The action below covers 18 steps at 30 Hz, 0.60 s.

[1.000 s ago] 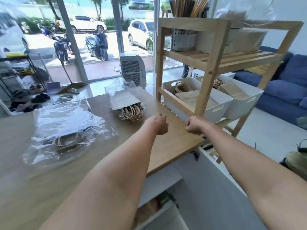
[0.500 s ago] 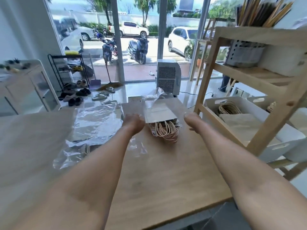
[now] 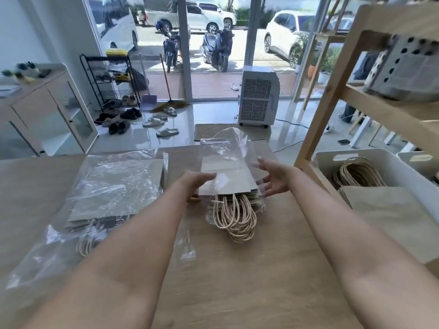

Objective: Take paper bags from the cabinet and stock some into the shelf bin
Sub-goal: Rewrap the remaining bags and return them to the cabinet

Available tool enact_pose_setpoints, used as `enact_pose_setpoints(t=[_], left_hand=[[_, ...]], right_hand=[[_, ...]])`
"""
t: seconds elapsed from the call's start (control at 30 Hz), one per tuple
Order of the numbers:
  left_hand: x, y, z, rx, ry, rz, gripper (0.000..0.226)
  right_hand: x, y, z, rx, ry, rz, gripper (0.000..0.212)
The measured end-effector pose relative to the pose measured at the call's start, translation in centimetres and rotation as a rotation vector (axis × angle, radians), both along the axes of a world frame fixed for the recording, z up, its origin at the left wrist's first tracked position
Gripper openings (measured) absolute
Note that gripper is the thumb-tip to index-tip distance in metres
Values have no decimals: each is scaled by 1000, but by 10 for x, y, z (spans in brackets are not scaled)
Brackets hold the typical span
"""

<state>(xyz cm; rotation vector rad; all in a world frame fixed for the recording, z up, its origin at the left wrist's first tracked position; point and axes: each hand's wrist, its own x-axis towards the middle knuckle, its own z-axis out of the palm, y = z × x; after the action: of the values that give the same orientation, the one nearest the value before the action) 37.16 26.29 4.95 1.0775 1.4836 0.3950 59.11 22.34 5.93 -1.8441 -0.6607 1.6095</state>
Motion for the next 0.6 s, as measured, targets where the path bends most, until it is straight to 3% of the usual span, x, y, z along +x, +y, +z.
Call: enact_pose_setpoints(t=[0.07,0.2,0.27,0.33,0.43,0.6], left_hand=[[6,3,-4,19,58,-12,74],[11,36,-56,107,125,78,123],[10,39,-65,140,132,116,132],[10,31,-58,157,98,113,124],[10,-1,-25,179,98,102,91],[5,-39,-7,255,118,33,81]], right_hand=[[1,3,-1,-13,-42,46,63],[-7,2,-8,21,-196,85,69],[-12,-1,-14,-8,-251,37,71],[-17,-7,-15,-25,-251,22,68],[-22,-21,-10,3,-271,-6,63],[-35,-65,-4,19,-314,-98,55]])
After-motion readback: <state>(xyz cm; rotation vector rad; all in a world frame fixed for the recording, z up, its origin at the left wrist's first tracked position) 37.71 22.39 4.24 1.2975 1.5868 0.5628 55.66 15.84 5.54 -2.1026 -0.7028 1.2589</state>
